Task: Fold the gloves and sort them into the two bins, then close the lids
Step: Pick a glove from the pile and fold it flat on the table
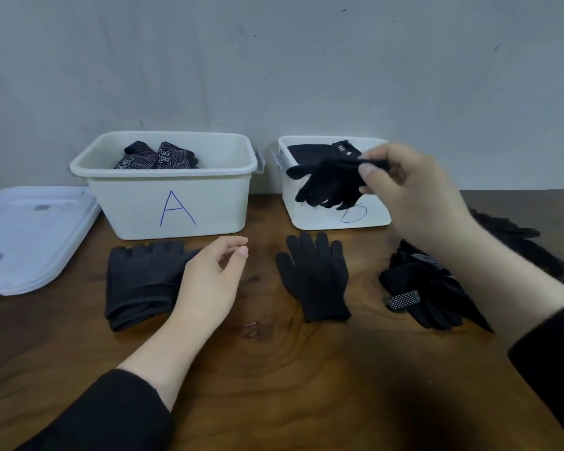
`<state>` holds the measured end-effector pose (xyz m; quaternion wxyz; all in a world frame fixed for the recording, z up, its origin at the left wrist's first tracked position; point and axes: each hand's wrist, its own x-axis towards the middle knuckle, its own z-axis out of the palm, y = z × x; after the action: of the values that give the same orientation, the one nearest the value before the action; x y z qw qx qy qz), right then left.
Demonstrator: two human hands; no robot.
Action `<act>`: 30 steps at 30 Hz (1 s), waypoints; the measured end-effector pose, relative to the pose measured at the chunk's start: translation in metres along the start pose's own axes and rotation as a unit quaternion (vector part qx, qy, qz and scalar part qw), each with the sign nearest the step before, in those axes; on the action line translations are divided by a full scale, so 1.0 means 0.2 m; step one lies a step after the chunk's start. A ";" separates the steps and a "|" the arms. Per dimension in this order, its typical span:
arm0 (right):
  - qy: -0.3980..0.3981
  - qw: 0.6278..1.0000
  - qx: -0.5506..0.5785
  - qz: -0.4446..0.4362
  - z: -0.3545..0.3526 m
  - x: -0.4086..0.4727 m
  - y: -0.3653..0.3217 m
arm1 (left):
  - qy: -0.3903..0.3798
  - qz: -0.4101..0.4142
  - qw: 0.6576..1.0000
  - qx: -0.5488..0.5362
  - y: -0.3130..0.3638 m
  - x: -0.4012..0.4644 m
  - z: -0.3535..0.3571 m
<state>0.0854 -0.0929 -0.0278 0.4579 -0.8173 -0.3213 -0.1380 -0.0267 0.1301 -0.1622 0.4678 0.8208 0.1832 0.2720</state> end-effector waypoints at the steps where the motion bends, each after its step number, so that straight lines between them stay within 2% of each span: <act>1: -0.018 1.000 -0.016 -0.007 0.03 -0.09 0.05 | -0.002 0.003 1.000 0.016 -0.01 0.01 0.00; 3: -0.095 0.995 -0.033 0.006 0.11 -0.32 0.18 | -0.007 0.007 0.999 0.047 -0.02 0.01 0.00; 5: -0.179 0.980 -0.086 -0.023 0.19 -0.51 0.32 | -0.021 0.029 0.996 0.079 -0.02 0.00 0.02; 7: -0.222 0.968 -0.107 -0.043 0.23 -0.59 0.43 | -0.058 0.068 0.990 0.109 -0.01 -0.02 0.06; 11: -0.209 0.975 -0.077 -0.019 0.23 -0.59 0.46 | -0.150 0.143 0.962 0.179 -0.01 -0.05 0.13; 13: -0.215 0.973 -0.084 -0.022 0.23 -0.59 0.47 | -0.171 0.157 0.950 0.209 -0.01 -0.05 0.15; 18: -0.220 0.974 -0.049 -0.003 0.22 -0.58 0.46 | -0.112 0.132 0.969 0.175 -0.01 0.01 0.18; 24: -0.122 0.991 -0.054 0.016 0.27 -0.45 0.49 | -0.089 0.130 0.971 0.179 0.02 0.15 0.32; 30: -0.191 0.971 -0.137 0.036 0.34 -0.40 0.55 | -0.101 0.117 0.962 0.224 0.03 0.31 0.45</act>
<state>0.0922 -0.1093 -0.1783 0.2765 -0.8943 -0.3516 -0.0054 0.0777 0.1018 -0.1770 0.2529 0.9435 0.0940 0.1926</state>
